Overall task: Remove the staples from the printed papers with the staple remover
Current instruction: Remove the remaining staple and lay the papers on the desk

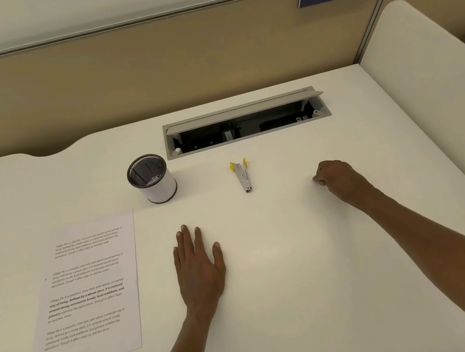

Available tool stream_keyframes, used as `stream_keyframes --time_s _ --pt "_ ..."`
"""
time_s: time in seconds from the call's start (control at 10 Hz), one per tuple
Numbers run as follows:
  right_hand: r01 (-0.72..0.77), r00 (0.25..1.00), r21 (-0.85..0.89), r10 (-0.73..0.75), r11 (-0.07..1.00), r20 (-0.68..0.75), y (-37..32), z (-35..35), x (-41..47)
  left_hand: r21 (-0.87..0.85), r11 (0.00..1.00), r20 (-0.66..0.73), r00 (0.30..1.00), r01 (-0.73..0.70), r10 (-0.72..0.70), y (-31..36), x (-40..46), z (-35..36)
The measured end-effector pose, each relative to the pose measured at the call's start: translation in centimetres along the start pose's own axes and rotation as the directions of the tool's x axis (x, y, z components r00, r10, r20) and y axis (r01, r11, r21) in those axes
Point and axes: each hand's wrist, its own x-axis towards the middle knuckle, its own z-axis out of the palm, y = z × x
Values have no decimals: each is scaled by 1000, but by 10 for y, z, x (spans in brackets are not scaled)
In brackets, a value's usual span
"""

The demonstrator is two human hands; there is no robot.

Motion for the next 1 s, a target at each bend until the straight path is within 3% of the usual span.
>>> stream_keyframes --time_s 0.3,0.7,0.9,1.0 --pt "148 983 -291 -173 945 -60 1 4 5 2 1000 1 1000 3 -3 0 1 0" --pt "181 965 -301 -229 936 -130 11 15 5 3 1000 0 1000 2 -2 0 0 0" --pt "136 980 -224 -164 965 -111 9 13 6 7 1000 -2 1000 0 0 0 -1 -1" --pt "1 997 38 2 999 -80 5 -3 13 3 1000 -1 1000 1 -1 1 0 -2"
